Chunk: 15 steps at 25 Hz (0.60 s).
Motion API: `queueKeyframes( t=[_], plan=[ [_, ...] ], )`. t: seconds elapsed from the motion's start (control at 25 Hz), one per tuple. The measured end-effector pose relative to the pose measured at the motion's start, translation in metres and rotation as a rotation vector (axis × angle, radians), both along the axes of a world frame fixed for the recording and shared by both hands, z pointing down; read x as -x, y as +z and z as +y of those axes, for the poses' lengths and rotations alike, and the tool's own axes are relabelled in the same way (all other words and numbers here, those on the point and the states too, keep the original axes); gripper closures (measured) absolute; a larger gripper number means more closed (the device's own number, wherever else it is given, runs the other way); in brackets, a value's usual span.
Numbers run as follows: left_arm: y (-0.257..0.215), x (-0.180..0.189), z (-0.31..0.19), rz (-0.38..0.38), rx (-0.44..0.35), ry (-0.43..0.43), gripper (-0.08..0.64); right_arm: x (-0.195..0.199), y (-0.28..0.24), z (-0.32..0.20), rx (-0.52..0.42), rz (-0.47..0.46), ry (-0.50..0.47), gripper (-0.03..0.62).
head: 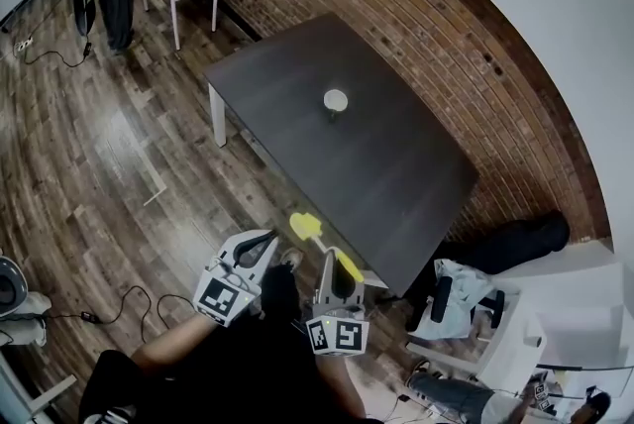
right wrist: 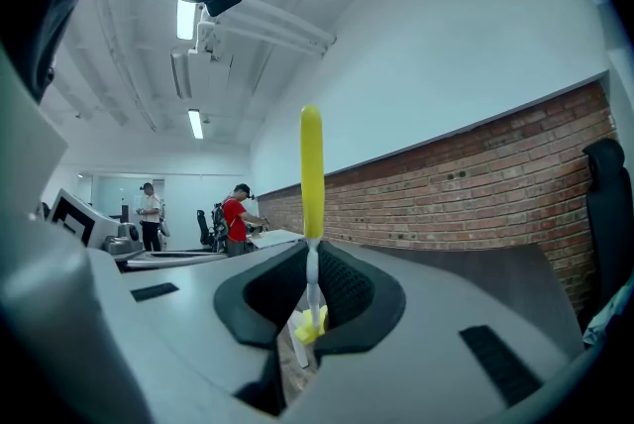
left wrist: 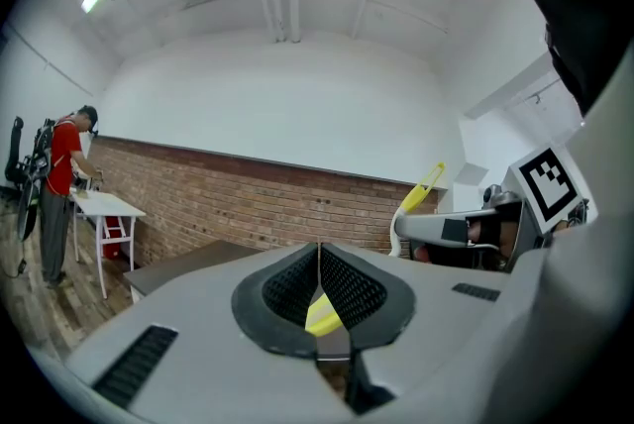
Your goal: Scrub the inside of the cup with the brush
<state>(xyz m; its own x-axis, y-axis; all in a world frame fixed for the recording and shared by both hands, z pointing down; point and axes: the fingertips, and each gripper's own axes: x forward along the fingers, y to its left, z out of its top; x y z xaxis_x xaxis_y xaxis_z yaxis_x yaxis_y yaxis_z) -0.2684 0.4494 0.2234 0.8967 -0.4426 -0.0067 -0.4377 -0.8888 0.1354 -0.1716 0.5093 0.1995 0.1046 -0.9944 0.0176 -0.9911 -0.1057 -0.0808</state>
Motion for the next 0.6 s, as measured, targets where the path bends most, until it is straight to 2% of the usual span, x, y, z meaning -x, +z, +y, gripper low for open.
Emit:
queueKeyframes(
  t=[0.44, 0.6],
  plan=[
    [0.007, -0.025, -0.051, -0.015, 0.009, -0.011, 0.523, -0.031, 0.009, -0.054, 0.0, -0.004, -0.002, 0.543],
    [0.01, -0.044, -0.077, -0.02, 0.017, -0.017, 0.523, -0.052, 0.011, -0.08, 0.005, -0.011, -0.006, 0.543]
  ],
)
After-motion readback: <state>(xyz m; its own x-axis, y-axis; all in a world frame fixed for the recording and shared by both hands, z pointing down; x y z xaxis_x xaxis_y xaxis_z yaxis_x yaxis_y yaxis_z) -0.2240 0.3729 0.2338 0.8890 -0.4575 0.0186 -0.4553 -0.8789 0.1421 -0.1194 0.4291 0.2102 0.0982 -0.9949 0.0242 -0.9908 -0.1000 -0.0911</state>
